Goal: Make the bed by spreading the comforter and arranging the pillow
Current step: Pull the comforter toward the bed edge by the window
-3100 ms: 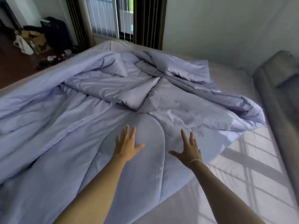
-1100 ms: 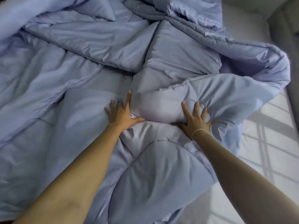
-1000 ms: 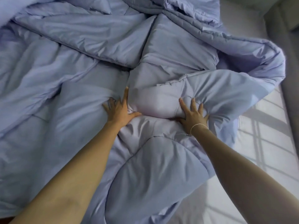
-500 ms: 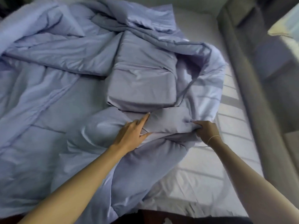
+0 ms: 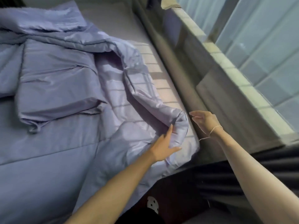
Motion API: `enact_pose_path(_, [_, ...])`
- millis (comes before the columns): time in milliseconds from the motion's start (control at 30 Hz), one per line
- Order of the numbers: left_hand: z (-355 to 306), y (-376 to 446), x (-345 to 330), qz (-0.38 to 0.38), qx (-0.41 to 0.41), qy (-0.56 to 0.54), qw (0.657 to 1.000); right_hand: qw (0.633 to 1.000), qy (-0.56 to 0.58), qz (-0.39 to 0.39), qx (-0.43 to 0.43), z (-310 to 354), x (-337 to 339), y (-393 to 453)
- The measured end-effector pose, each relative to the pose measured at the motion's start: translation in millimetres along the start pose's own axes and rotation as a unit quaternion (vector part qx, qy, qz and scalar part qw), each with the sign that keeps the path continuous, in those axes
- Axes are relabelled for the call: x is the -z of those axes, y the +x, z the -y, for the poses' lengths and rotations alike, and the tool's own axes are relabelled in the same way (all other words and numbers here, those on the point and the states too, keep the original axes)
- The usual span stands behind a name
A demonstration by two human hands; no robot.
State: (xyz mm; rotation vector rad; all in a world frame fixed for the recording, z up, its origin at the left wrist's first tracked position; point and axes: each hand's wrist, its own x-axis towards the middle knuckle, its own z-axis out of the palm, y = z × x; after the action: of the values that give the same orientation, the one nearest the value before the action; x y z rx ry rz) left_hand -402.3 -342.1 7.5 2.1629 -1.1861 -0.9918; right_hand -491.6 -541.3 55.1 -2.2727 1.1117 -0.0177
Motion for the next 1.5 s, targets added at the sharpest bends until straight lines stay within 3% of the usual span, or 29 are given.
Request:
enact_pose_path(100, [6.0,4.7,-22.6,0.025,0.004,0.002,1.000,1.000,0.012,-0.020,0.013,-23.0,0.3,-12.1])
enact_pose_path(200, [32.5,10.3,-17.8,-0.077,0.001,0.143,0.987,0.999,0.013,-0.029,0.026,-34.0,-12.7,-17.6])
enact_pose_path(300, [66.2,4.8,-8.0,-0.099,0.139,0.239,0.956,0.995,0.012,-0.033,0.090,-30.5,-34.0,-20.5])
enact_pose_path(367, [87.1,-5.9,-5.1,-0.089,0.233,0.229,0.941,0.992,0.002,-0.011,0.129,-22.0,-50.9,-22.3])
enact_pose_path(433, [102.4,-15.5,-4.9,-0.074,0.275,0.203,0.937,0.978,-0.052,0.001,0.200,-10.1,-70.3,-23.0])
enact_pose_path(533, [114.5,-26.1,-9.4,-0.029,0.286,0.172,0.942,0.936,-0.179,0.021,0.302,4.3,-103.4,-24.3])
enact_pose_path(600, [117.3,-32.5,-14.7,-0.006,0.276,0.173,0.946,0.915,-0.241,0.066,0.318,5.2,-121.5,-23.3])
enact_pose_path(733, [124.0,-42.9,-21.9,0.003,0.250,0.204,0.946,0.905,-0.293,0.144,0.273,-13.3,-140.7,-16.7])
enact_pose_path(900, [130.5,-46.6,-27.0,-0.009,0.230,0.227,0.946,0.918,-0.238,0.129,0.290,9.6,-158.8,-24.9])
enact_pose_path(1100, [137.7,-46.5,-32.2,-0.016,0.211,0.260,0.942,0.905,-0.287,0.170,0.264,14.5,-178.1,-14.1])
enact_pose_path(1233, [144.3,-45.8,-29.8,-0.020,0.191,0.299,0.935,0.911,-0.272,0.094,0.295,-22.0,-160.7,4.7])
enact_pose_path(1400, [147.9,-39.7,-28.7,-0.045,0.181,0.304,0.934,0.927,-0.322,0.064,0.183,-100.9,-114.0,28.9])
enact_pose_path(1500, [147.7,-31.3,-28.7,-0.067,0.164,0.312,0.933,0.898,-0.412,0.054,0.144,-122.6,-96.1,33.5])
